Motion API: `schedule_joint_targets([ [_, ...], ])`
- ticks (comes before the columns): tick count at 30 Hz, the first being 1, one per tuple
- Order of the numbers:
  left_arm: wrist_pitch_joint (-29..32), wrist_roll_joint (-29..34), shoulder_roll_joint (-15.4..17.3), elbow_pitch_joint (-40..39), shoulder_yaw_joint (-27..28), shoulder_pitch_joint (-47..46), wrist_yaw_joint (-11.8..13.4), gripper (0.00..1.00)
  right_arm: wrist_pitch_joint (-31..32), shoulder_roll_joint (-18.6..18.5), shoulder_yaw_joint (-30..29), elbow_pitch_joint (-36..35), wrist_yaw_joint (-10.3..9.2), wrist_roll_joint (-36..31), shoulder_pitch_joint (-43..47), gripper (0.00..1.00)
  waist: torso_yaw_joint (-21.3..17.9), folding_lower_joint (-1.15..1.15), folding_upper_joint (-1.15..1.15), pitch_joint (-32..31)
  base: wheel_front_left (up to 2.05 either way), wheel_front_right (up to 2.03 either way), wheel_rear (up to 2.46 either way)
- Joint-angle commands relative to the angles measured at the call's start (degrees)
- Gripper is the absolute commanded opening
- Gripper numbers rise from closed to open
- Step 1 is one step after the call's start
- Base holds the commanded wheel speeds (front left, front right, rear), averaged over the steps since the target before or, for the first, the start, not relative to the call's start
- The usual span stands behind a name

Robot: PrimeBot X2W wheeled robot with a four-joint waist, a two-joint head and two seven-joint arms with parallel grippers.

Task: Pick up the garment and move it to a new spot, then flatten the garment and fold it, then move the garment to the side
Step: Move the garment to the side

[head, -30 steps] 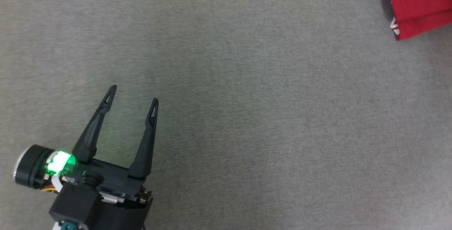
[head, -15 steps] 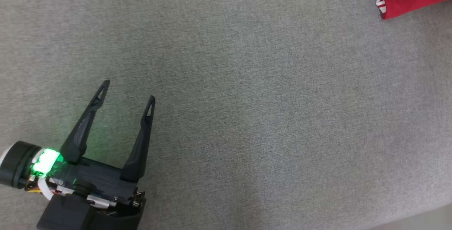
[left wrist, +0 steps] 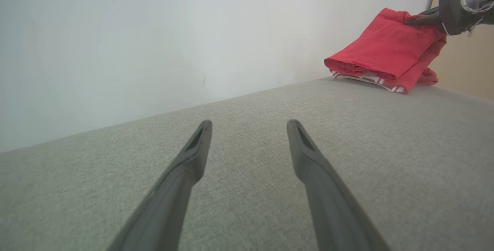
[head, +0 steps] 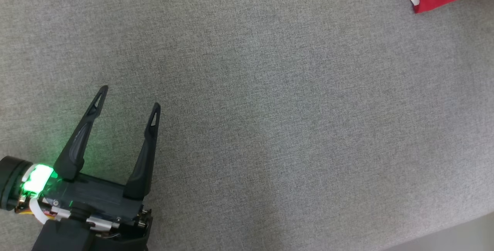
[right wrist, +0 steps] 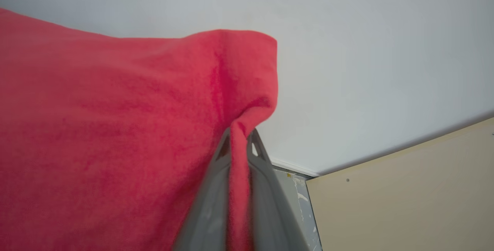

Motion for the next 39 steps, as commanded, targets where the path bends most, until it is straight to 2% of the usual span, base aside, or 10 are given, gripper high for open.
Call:
schedule_joint_targets([
  [1, -0.1, 0.0, 0.2, -0.1, 0.1, 0.7, 0.2, 1.0, -0.5, 0.3, -0.5, 0.6, -0.17, 0.2, -0.8, 0.0, 0.0, 0.0, -0.01, 0.1, 0.0, 0.0, 0.0],
  [3, -0.1, -0.1, 0.3, -0.1, 0.2, 0.7, 0.5, 1.0, -0.4, 0.3, -0.3, 1.2, -0.17, -0.9, -1.1, 0.38, 0.0, 0.0, -0.01, 0.3, 0.0, 0.0, 0.0],
  [4, -0.1, -0.2, 0.4, -0.1, 0.3, 0.7, 0.5, 1.0, -0.9, 0.5, -0.5, 1.4, -0.17, -1.1, -1.2, 0.48, 0.1, 0.0, -0.01, 0.3, 0.0, 0.0, 0.0],
  [6, -0.1, -0.5, 0.6, 0.1, 0.7, 0.8, 0.7, 1.0, -1.6, 0.7, -0.7, 1.8, -0.17, -1.9, -1.2, 0.96, 0.0, 0.0, -0.01, 0.4, 0.0, 0.0, 0.0],
  [7, -0.1, -0.6, 0.7, 0.1, 0.8, 0.8, 0.7, 1.0, -1.8, 0.9, -0.8, 2.1, -0.17, -2.0, -1.1, 1.0, 0.0, 0.0, -0.01, 0.4, 0.0, 0.0, 0.0],
  [16, -0.1, -1.3, 0.0, 1.2, 0.4, 0.1, 1.2, 1.0, -3.2, 2.2, -2.4, 4.4, -0.17, -2.8, -0.8, 1.0, 0.3, 0.0, -0.01, -1.4, 0.0, 0.0, 0.0],
  [25, -0.1, -4.3, -3.2, 5.2, 1.4, 0.7, 2.2, 1.0, -5.8, 2.3, -7.2, 3.4, -0.17, 0.7, 2.8, 1.0, 2.8, 0.0, -0.01, -7.8, 0.0, 0.0, 0.0],
  [34, -0.1, -5.9, -6.8, 11.0, 4.3, 3.3, 2.3, 1.0, -6.1, 4.8, -15.8, -7.5, -0.17, 2.9, 13.7, 1.0, 5.4, 0.0, -0.01, -16.1, 0.0, 0.0, 0.0],
  [39, -0.1, -5.8, -8.9, 15.2, 6.2, 6.4, 1.8, 1.0, -6.1, 9.3, -24.4, -17.1, -0.17, 0.4, 24.7, 1.0, 6.8, 0.0, -0.01, -21.6, 0.0, 0.0, 0.0],
])
